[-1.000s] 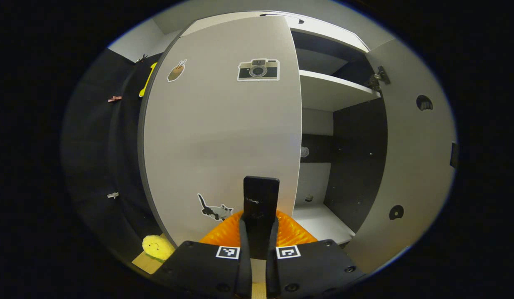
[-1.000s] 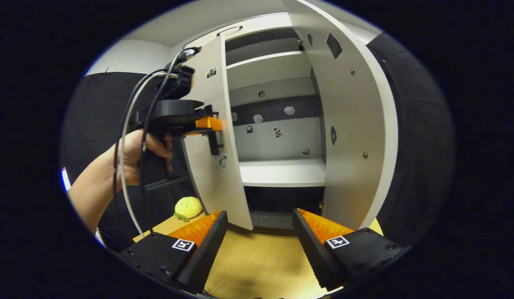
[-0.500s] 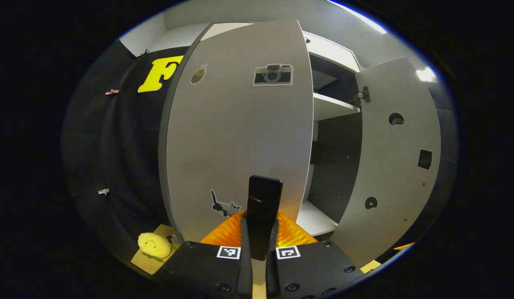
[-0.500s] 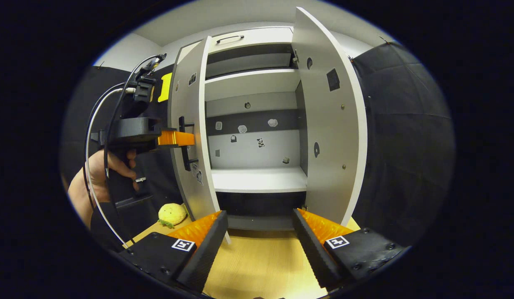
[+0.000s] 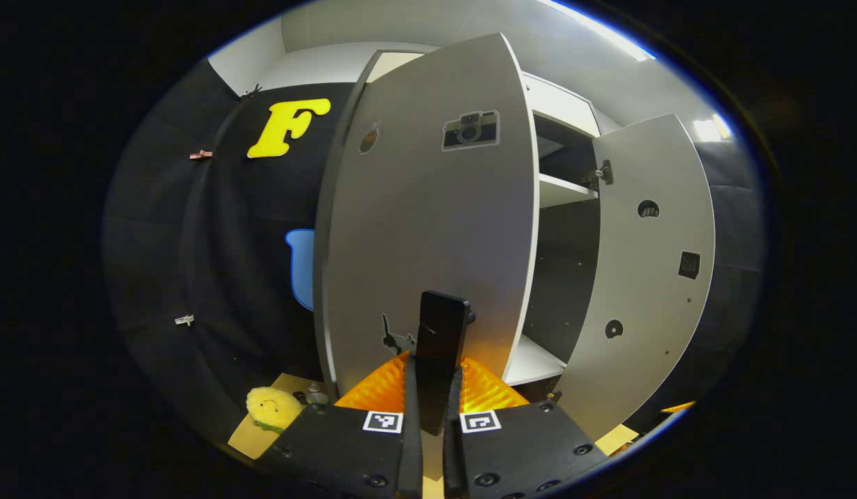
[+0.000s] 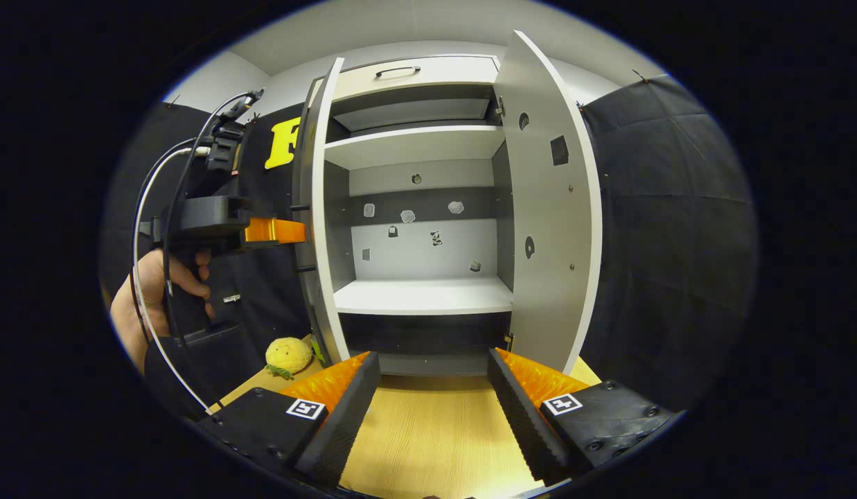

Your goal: Open the right door of the double-door shoe cabinet with the right hand, and open the left door with the left hand.

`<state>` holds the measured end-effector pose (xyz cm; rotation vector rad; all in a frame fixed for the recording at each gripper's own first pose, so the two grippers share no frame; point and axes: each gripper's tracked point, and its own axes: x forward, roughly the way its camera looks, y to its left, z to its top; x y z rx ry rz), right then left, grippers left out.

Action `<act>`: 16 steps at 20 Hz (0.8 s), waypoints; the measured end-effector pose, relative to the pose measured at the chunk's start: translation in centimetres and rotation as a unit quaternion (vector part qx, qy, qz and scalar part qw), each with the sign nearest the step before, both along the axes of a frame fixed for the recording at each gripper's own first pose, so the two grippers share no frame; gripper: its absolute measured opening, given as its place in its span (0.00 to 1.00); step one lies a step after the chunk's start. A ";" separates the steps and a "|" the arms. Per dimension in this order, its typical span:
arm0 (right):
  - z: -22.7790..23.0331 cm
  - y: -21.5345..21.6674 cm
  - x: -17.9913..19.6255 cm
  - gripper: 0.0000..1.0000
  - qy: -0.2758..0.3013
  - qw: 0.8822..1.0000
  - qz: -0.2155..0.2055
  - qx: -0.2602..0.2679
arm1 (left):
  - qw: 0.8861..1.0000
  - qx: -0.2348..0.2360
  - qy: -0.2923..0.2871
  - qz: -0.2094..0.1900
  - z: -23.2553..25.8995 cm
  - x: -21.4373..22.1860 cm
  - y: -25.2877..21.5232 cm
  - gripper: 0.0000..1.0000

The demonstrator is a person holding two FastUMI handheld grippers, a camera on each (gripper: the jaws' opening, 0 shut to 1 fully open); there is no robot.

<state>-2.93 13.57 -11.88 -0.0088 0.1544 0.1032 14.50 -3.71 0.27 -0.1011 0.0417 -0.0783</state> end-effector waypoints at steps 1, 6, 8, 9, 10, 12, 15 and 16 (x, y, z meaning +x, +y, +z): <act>0.1 0.0 -0.3 0.98 -0.001 1.000 -0.001 0.001 | 1.000 0.000 0.000 0.004 0.0 -0.1 0.0 0.16; -0.1 0.3 -0.5 0.98 0.001 1.000 -0.004 0.004 | 0.999 0.004 -0.003 0.038 0.1 -0.5 1.7 0.15; 0.0 0.1 -0.6 0.98 0.000 1.000 -0.007 0.007 | 0.999 0.013 -0.006 0.049 0.1 -1.9 4.6 0.17; -0.1 0.0 -0.6 0.98 0.000 1.000 -0.010 0.006 | 0.998 0.012 -0.007 0.056 0.1 -2.3 5.9 0.13; -0.2 -0.1 -0.6 0.98 0.001 1.000 -0.012 0.005 | 0.998 0.011 -0.008 0.064 0.0 -2.5 7.2 0.12; -0.3 0.0 -0.6 0.98 0.004 1.000 -0.013 0.004 | 0.996 0.007 -0.002 0.084 -0.6 -3.2 10.2 0.07; 0.4 0.0 -0.5 0.98 0.000 1.000 -0.013 0.003 | 0.997 0.010 -0.001 0.071 -1.6 -4.5 13.2 0.05; 0.6 0.0 -0.5 0.98 -0.001 1.000 -0.012 0.002 | 0.999 -0.018 -0.005 0.046 -1.4 -5.0 12.3 0.05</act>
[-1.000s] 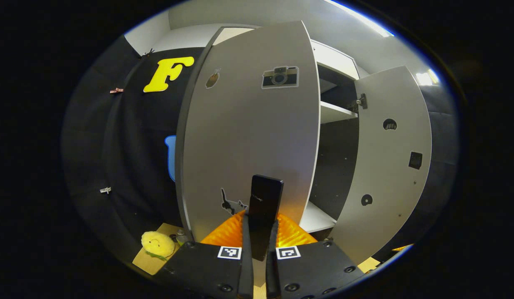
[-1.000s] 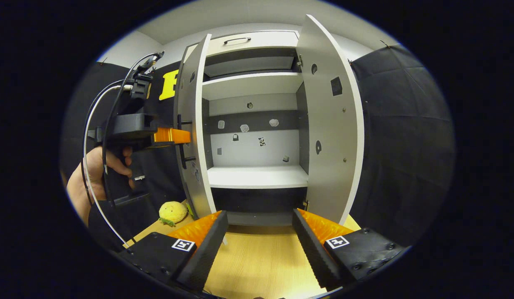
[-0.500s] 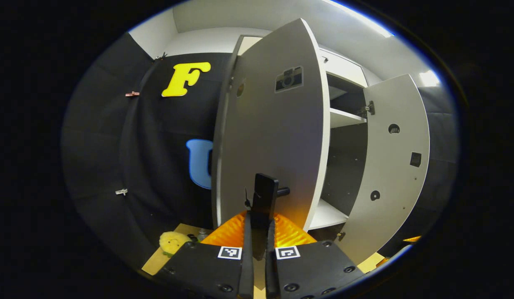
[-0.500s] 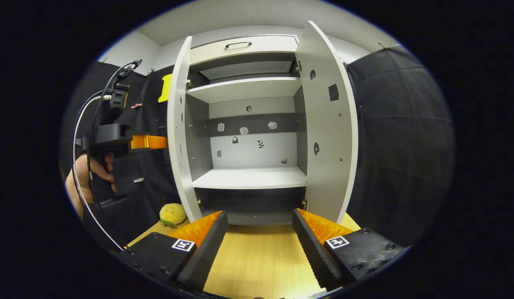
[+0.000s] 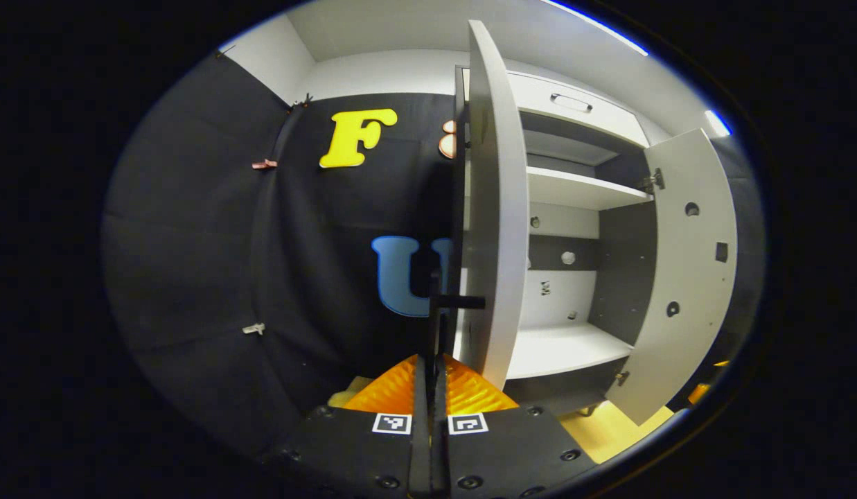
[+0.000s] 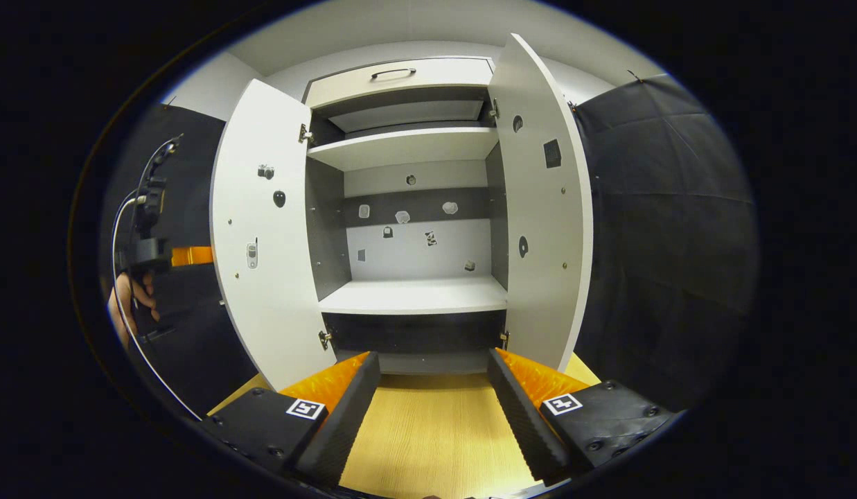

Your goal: Open the right door of the double-door shoe cabinet with the right hand, and open the left door with the left hand.

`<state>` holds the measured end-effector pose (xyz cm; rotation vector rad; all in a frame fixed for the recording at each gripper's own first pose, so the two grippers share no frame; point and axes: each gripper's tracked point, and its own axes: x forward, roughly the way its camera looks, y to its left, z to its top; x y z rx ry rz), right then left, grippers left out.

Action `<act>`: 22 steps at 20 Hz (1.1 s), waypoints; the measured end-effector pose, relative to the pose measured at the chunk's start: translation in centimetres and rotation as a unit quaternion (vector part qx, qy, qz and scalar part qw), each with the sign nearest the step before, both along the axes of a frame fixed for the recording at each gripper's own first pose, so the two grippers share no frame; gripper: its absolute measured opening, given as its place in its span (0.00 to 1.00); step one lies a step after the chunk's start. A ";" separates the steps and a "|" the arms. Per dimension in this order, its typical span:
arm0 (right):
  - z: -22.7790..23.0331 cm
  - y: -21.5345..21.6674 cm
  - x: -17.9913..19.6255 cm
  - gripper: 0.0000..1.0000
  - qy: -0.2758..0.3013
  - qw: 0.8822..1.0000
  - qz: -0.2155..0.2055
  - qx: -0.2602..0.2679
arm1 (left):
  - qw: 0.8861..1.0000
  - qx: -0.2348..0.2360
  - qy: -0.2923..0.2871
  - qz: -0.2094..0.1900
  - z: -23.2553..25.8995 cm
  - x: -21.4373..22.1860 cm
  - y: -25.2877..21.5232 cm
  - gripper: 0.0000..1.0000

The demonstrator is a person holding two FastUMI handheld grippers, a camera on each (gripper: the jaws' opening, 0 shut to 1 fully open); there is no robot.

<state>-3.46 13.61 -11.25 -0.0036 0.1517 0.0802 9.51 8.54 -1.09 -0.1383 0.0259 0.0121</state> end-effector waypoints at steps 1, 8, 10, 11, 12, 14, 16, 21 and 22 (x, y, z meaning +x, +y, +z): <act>0.2 0.2 0.0 0.98 -0.001 1.000 0.004 -0.004 | 1.000 -0.012 0.000 -0.004 -0.1 0.0 -0.5 0.05; 2.1 0.3 0.8 0.98 -0.023 0.999 0.005 -0.022 | 0.998 0.061 -0.010 0.031 1.4 -3.1 -1.0 0.05; 2.7 -0.3 0.7 0.98 -0.028 0.999 -0.001 -0.019 | 0.997 0.070 -0.020 0.037 2.2 -4.2 -2.2 0.05; 3.3 -0.8 0.6 0.98 -0.030 0.999 -0.004 -0.016 | 0.997 0.065 -0.026 0.029 2.5 -4.7 -3.2 0.05; 3.6 -1.2 0.6 0.98 -0.031 0.999 -0.008 -0.013 | 0.997 0.058 -0.033 0.023 2.8 -5.2 -4.2 0.05; 4.1 -2.0 0.4 0.98 -0.033 0.999 -0.014 -0.006 | 0.998 0.050 -0.036 0.020 2.7 -6.0 -5.8 0.05; 4.6 -2.7 0.3 0.98 -0.038 0.999 -0.020 -0.004 | 0.998 0.055 -0.035 0.021 2.4 -7.0 -7.1 0.05; 5.3 -4.3 -0.5 0.98 -0.050 0.998 -0.030 -0.008 | 0.996 0.078 -0.045 -0.007 1.1 -8.3 -12.0 0.31; 5.2 -4.6 -0.6 0.98 -0.049 0.998 -0.031 -0.009 | 0.996 0.077 -0.041 -0.019 0.4 -8.4 -13.3 0.35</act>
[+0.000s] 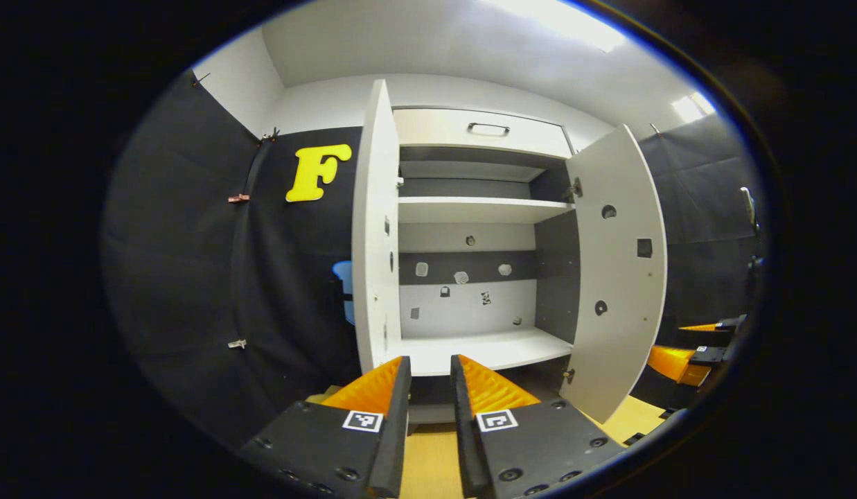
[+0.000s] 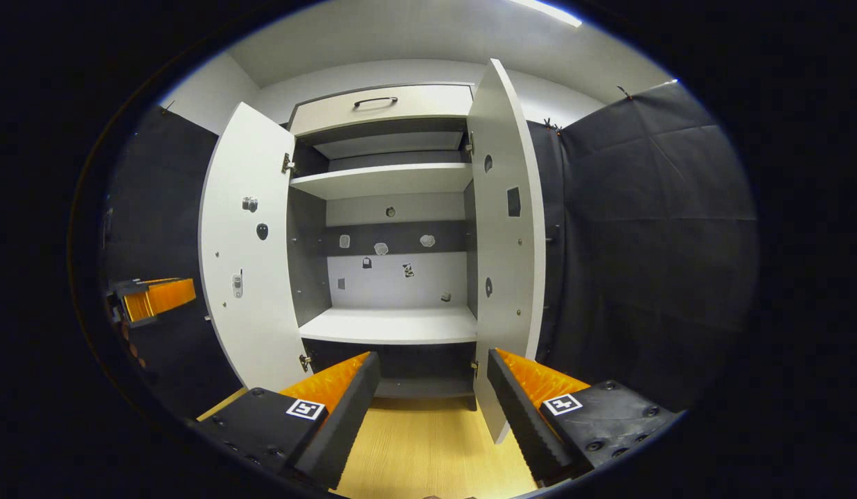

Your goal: Open the right door of the double-door shoe cabinet with the right hand, and open the left door with the left hand.

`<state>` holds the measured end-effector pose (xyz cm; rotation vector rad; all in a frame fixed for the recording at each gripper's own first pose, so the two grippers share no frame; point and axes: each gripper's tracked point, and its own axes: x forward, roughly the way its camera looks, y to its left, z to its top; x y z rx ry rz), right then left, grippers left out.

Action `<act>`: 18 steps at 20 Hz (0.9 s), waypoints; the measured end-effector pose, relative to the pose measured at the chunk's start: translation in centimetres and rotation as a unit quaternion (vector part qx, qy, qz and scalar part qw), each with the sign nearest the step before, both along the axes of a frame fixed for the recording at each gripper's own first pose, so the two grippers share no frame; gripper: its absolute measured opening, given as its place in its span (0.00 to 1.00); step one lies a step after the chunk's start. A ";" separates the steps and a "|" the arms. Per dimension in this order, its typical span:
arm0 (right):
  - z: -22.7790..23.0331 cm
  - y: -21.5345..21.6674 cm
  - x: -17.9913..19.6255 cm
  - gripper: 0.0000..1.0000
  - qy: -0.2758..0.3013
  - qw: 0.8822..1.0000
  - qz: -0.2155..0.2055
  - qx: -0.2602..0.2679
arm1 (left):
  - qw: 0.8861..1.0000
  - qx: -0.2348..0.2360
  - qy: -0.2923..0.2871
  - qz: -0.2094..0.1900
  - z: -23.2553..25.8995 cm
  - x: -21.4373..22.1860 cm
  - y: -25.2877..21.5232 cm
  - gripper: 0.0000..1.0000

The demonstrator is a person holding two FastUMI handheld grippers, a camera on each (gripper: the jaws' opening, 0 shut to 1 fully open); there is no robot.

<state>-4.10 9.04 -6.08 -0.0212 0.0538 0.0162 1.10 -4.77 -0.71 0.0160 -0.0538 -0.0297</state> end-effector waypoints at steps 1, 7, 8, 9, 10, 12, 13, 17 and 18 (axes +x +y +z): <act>-0.2 -0.2 -0.3 0.98 0.000 1.000 -0.002 -0.001 | 1.000 0.002 0.007 -0.015 -0.9 -0.1 -1.1 0.42; -3.4 -1.5 -1.8 0.98 0.028 0.999 -0.014 -0.005 | 1.000 -0.011 0.010 0.012 -4.2 -1.2 -0.2 0.88; -3.9 -1.8 -1.9 0.98 0.036 0.999 -0.018 -0.007 | 1.000 -0.012 0.012 0.013 -4.8 -1.4 -0.1 0.92; -4.2 -2.1 -1.9 0.98 0.041 0.999 -0.021 -0.007 | 1.000 -0.013 0.015 0.012 -5.3 -1.6 -0.1 0.99; -4.4 -2.3 -1.9 0.99 0.045 0.999 -0.022 -0.005 | 1.000 -0.015 0.016 0.013 -5.6 -1.7 0.1 0.96; -4.4 -2.2 -1.7 0.98 0.048 0.999 -0.024 -0.004 | 1.000 -0.019 0.012 0.012 -5.8 -1.9 0.2 0.97; -4.4 -2.1 -1.6 0.98 0.049 0.999 -0.022 -0.005 | 1.000 -0.022 0.010 0.013 -5.8 -1.9 0.3 0.96; -3.7 -1.2 -1.1 0.98 0.039 0.999 -0.004 -0.013 | 0.999 -0.039 0.009 0.025 -6.1 -1.8 1.0 0.97; -3.7 -1.0 -1.0 0.98 0.039 0.999 0.000 -0.016 | 0.999 -0.041 0.009 0.025 -6.1 -1.6 0.9 0.96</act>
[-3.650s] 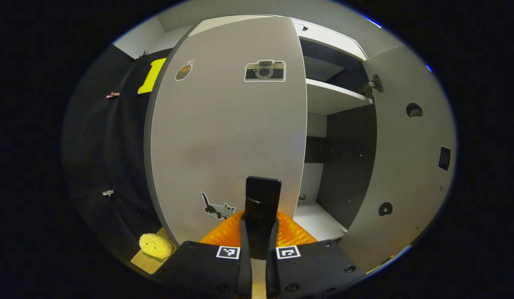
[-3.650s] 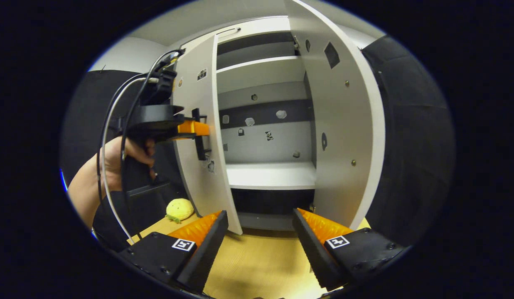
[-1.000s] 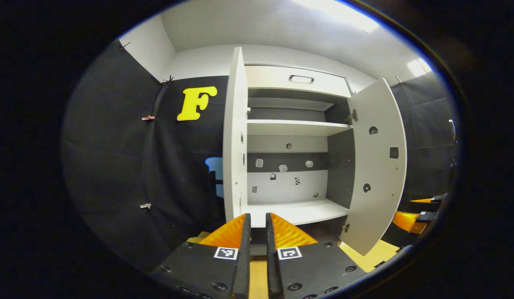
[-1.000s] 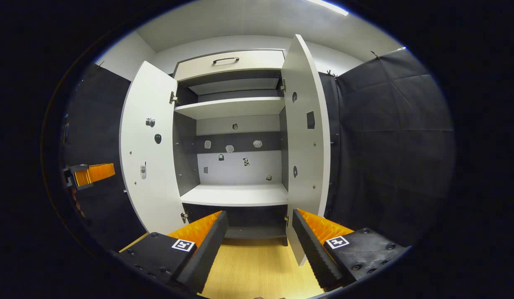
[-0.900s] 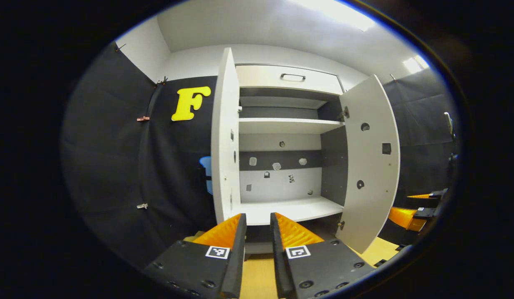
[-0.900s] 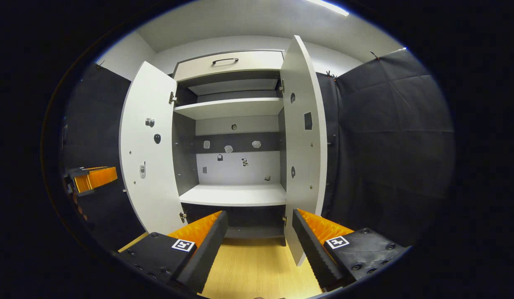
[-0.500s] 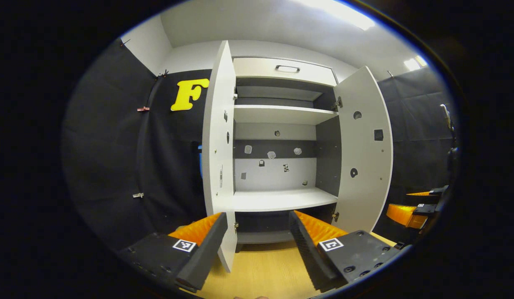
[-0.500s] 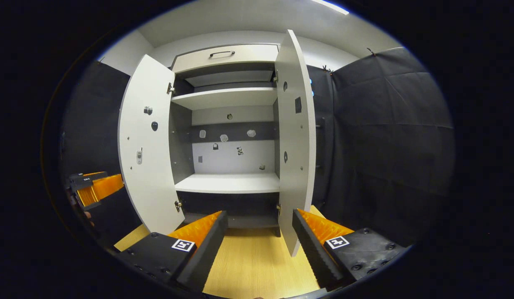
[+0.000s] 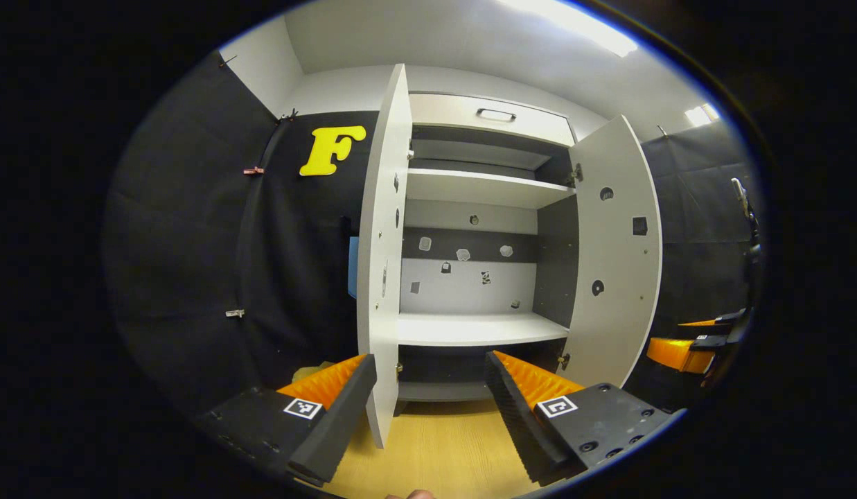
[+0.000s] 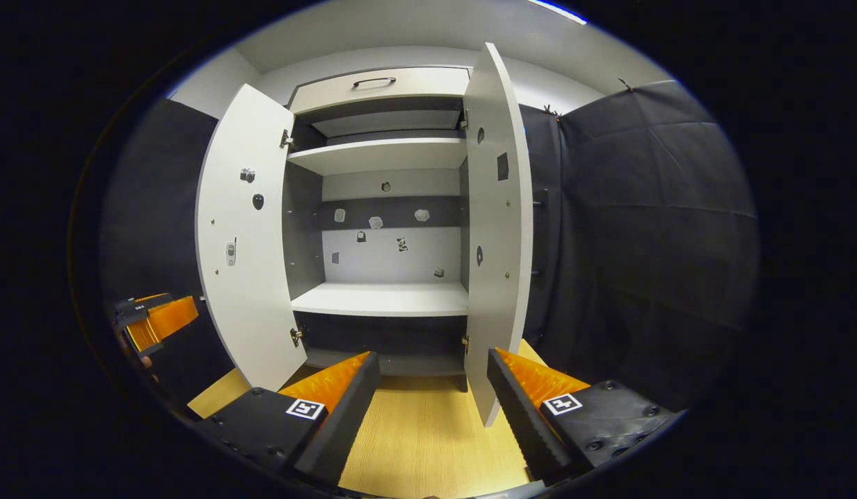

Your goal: Open the right door of the double-door shoe cabinet with the right hand, and open the left door with the left hand.

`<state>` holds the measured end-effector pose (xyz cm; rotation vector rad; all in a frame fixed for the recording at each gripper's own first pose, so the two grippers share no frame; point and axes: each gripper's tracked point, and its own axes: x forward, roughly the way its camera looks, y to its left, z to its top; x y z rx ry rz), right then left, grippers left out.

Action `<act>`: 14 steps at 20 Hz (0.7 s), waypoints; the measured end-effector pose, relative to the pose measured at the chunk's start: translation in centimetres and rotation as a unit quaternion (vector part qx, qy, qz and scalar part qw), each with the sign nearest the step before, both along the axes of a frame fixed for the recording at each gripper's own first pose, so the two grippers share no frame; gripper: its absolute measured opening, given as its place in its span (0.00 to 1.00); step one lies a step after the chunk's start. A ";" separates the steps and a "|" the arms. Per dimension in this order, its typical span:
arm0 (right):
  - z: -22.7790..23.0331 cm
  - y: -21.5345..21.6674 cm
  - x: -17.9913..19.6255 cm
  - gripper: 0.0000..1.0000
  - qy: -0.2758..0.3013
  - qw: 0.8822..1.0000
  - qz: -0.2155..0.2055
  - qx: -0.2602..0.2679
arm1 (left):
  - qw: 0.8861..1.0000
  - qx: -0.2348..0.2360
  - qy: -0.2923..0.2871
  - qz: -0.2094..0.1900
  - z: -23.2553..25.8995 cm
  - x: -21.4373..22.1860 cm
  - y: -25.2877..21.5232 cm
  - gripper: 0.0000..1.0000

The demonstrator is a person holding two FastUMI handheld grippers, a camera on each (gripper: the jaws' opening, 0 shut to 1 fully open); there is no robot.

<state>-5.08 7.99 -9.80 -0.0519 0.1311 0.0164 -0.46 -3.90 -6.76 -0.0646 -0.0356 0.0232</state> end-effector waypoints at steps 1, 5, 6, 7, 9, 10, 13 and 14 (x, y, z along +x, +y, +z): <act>0.0 0.2 0.1 0.98 0.000 1.000 0.004 0.000 | 1.000 0.001 0.001 0.002 0.0 0.1 0.1 0.96; 0.3 0.2 0.1 0.98 -0.003 1.000 0.011 0.007 | 1.000 0.008 -0.005 0.007 0.7 0.5 -0.1 0.95; 0.3 0.0 0.2 0.98 -0.004 1.000 0.012 0.007 | 1.000 0.008 -0.007 0.008 0.8 0.5 -0.2 0.95; 0.3 -0.1 0.3 0.98 -0.003 1.000 0.012 0.008 | 1.000 0.009 -0.007 0.008 0.9 0.5 -0.4 0.95; 0.4 -0.5 0.4 1.00 -0.002 1.000 0.015 0.011 | 1.000 0.009 -0.010 0.024 1.3 0.4 0.1 0.95; 0.5 -0.7 0.5 0.98 -0.002 1.000 0.015 0.012 | 1.000 0.006 -0.013 0.026 1.6 0.4 0.0 0.95; 1.0 -1.5 0.5 0.98 -0.010 1.000 0.018 0.012 | 0.999 -0.003 -0.025 0.031 2.3 0.5 -0.1 0.95; 1.1 -1.7 0.6 0.98 -0.013 1.000 0.021 0.013 | 0.999 -0.005 -0.026 0.033 2.2 0.6 -0.4 0.95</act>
